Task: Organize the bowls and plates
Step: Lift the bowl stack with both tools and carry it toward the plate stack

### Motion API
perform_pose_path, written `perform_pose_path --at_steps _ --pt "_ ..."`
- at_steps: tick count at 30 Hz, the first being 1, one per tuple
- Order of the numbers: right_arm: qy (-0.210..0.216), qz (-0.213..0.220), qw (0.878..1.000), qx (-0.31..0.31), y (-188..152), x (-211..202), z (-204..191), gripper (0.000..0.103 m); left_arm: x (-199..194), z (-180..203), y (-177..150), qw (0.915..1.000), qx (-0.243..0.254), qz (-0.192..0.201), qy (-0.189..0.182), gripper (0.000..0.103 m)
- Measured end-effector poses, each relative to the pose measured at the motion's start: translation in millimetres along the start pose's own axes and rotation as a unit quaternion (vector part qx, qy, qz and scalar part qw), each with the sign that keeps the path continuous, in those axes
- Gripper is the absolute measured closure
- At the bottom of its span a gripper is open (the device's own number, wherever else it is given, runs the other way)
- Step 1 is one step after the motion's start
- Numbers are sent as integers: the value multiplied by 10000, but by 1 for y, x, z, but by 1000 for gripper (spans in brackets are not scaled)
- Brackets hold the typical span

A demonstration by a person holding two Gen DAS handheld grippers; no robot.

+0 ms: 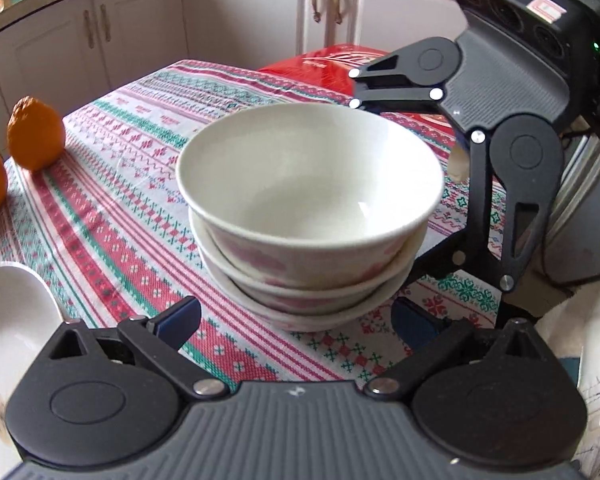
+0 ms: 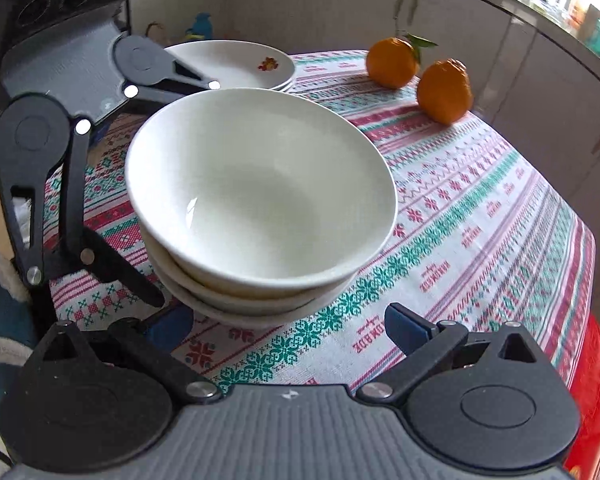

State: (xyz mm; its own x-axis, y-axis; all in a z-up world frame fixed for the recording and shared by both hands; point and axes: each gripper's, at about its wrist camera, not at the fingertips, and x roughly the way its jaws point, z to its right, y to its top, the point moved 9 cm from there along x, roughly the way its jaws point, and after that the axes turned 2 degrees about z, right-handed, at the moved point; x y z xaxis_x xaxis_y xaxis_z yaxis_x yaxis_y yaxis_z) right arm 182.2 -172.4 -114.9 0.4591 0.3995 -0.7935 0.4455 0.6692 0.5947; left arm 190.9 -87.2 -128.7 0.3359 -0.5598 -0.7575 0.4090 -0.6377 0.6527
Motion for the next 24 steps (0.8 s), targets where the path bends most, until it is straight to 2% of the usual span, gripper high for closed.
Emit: perform_pose_path --at_steps 4,9,24 --pt "211 35 9995 -239 7 -4 -5 1 -2 -1 2 9996 251 -54 -105 3" --pt "396 -32 9982 -454 13 -1 -10 9 -5 -3 5 9985 498 -68 -223 9" --pt "745 -171 9959 -477 16 0 -9 11 -2 -9 12 9943 768 -135 -725 14"
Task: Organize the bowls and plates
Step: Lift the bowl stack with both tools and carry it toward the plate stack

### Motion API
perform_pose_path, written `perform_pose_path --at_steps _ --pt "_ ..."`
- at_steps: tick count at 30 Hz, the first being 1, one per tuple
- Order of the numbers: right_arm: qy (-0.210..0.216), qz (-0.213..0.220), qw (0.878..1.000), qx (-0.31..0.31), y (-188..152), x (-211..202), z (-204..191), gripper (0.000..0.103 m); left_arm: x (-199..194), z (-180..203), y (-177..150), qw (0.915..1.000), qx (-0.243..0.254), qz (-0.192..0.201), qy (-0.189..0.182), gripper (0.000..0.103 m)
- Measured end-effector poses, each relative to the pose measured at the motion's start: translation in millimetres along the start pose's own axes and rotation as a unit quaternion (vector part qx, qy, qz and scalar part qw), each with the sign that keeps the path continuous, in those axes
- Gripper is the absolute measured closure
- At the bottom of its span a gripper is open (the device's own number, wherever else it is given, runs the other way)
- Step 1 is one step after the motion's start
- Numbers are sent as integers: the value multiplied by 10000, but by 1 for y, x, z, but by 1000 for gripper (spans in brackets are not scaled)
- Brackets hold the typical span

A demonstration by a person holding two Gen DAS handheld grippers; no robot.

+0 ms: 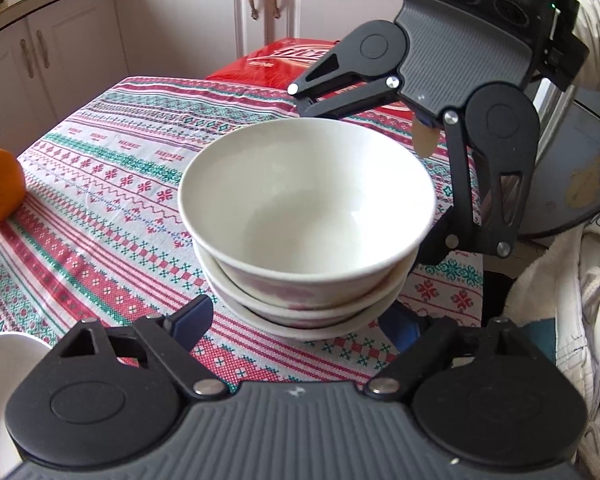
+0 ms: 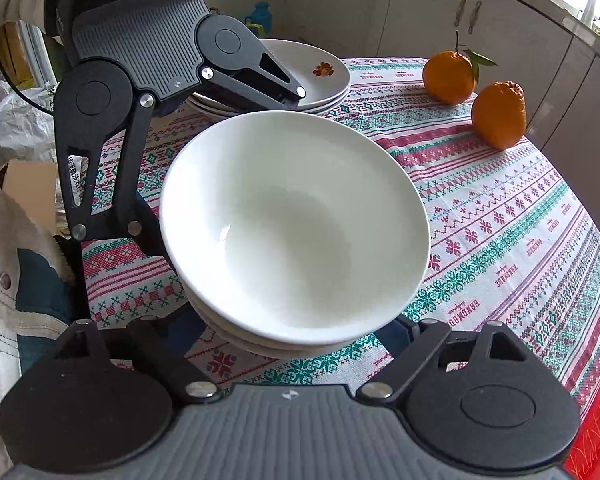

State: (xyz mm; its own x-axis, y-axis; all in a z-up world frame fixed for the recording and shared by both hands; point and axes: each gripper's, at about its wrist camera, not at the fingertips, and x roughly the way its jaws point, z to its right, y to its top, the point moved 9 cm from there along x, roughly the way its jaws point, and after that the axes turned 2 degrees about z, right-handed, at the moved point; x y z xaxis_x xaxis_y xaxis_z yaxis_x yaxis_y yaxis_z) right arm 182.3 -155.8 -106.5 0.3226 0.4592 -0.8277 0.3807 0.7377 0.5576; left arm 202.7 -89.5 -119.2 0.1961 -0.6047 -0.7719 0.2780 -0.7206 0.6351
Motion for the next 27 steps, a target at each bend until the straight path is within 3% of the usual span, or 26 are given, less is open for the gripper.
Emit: perform_pose_path --at_steps 12,27 --pt "105 -39 9999 14 0 2 2 12 3 1 1 9996 64 6 -273 20" --pt "26 -76 9999 -71 10 -4 -5 12 -10 3 0 9999 43 91 -117 20"
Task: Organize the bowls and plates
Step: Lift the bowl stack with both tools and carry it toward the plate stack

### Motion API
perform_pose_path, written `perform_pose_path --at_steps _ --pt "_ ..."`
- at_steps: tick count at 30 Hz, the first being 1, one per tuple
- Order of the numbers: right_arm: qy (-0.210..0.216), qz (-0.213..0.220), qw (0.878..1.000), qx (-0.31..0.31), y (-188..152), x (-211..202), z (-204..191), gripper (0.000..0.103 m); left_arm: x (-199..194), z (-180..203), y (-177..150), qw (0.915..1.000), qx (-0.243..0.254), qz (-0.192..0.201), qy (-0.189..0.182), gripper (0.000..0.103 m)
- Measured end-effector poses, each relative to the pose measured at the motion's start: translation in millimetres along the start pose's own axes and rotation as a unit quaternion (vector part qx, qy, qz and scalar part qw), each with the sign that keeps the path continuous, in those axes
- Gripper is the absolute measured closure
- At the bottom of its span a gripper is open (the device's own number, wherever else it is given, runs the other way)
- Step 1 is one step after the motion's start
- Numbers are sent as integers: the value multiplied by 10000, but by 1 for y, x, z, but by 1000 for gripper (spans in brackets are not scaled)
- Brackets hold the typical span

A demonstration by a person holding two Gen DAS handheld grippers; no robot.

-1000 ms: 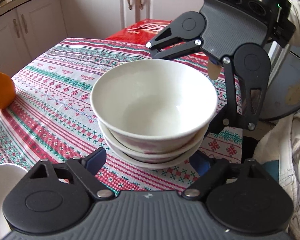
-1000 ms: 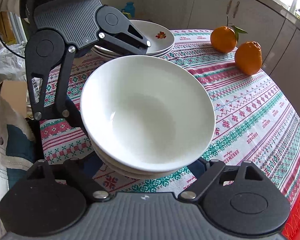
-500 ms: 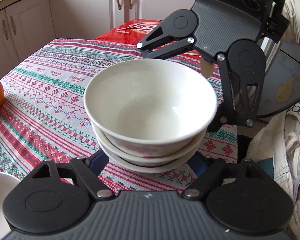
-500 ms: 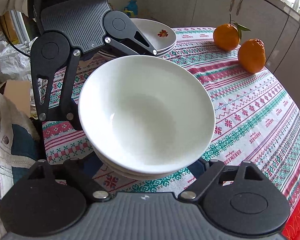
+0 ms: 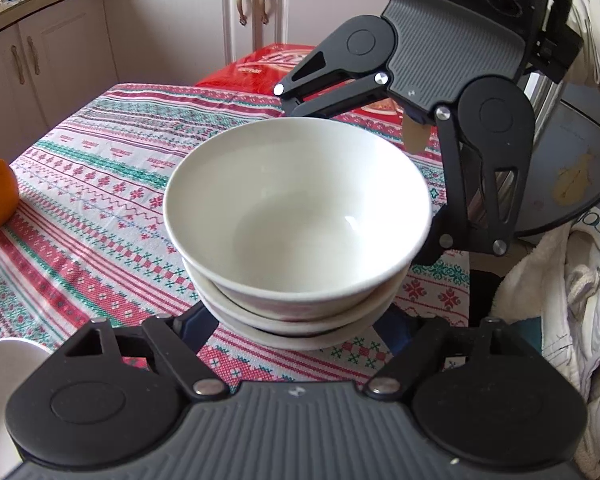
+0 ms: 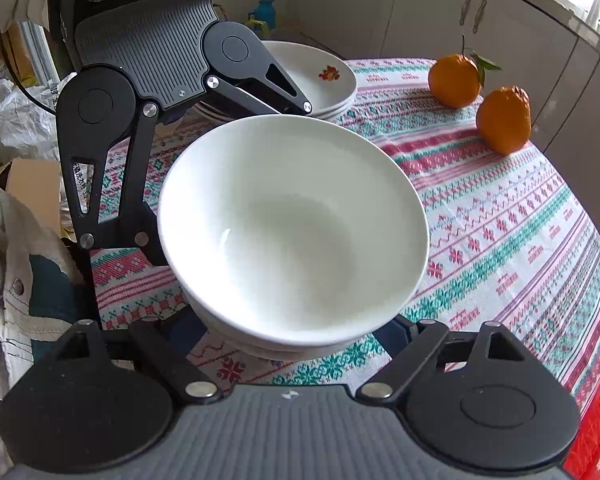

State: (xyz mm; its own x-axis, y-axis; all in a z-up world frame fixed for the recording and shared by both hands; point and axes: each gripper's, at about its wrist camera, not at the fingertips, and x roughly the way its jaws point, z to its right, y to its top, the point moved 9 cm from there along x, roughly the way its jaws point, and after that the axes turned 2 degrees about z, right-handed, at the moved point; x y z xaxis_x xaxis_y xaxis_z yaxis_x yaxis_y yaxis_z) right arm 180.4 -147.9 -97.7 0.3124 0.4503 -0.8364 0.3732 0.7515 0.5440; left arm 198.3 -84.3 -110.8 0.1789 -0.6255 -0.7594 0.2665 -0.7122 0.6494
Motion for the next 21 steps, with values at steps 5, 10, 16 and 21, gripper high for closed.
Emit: perform_pose_path --at_steps 5,10,16,21 --pt "-51 77 9996 -252 23 -7 -5 12 -24 -5 1 9996 -31 120 236 20" --pt "-138 237 9975 -647 57 -9 -7 12 -54 -22 -3 9979 -105 230 596 20" --pt "-31 430 9929 -1109 106 9 -9 12 -87 -52 -20 9929 -333 214 1120 20" --pt "210 529 9882 -1421 143 38 -11 12 -105 -79 -42 9868 -612 67 1498 20"
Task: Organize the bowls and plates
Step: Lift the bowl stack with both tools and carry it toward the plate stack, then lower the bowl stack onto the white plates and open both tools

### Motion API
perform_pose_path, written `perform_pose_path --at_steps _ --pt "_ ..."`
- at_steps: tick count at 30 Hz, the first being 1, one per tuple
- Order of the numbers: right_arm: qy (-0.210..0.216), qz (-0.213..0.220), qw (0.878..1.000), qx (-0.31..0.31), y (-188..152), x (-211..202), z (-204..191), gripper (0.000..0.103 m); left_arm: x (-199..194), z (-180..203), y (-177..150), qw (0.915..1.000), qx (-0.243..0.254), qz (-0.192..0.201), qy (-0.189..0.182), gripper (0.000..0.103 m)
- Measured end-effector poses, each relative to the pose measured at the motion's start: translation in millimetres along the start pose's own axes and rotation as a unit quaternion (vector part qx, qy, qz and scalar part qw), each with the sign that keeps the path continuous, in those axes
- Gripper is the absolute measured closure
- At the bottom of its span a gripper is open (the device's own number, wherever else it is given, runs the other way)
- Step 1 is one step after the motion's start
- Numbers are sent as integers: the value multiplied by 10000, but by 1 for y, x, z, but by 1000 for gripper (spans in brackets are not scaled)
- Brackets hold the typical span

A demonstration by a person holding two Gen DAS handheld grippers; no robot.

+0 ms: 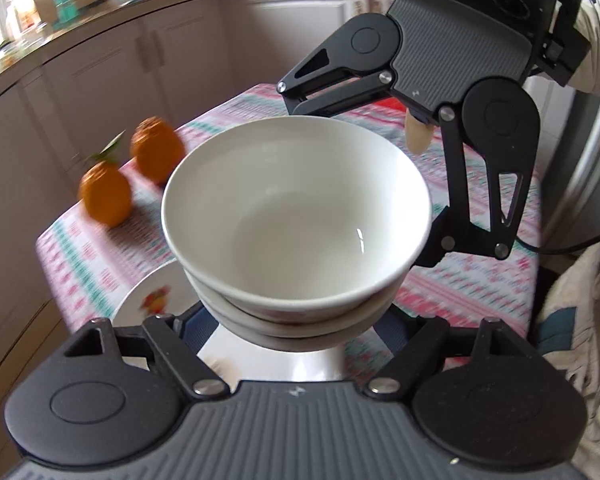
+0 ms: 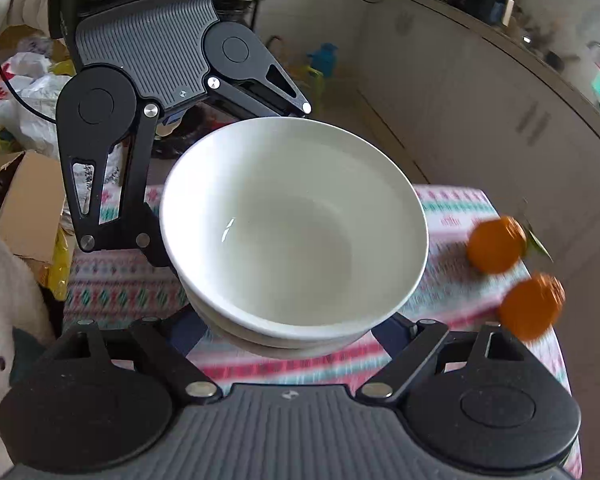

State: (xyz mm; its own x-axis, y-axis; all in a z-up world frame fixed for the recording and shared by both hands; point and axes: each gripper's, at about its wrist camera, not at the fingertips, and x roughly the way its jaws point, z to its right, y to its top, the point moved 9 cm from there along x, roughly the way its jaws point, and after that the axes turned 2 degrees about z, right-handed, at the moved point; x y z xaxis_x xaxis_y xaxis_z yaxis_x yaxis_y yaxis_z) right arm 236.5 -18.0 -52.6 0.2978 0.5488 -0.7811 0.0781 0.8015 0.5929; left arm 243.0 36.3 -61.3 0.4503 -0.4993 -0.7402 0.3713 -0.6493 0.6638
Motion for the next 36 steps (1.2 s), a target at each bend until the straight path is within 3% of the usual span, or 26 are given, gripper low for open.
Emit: perform_pose_path --at_steps 6,13,36 --pt "261 -9 9995 -177 24 41 8 12 -1 -29 -26 9990 -302 -198 245 20" --pt "417 -81 9990 -136 35 67 17 12 3 -46 -41 9978 -506 -302 290 20" --pt "686 -94 9971 326 28 75 25 13 4 -56 -46 9963 -811 -223 193 20"
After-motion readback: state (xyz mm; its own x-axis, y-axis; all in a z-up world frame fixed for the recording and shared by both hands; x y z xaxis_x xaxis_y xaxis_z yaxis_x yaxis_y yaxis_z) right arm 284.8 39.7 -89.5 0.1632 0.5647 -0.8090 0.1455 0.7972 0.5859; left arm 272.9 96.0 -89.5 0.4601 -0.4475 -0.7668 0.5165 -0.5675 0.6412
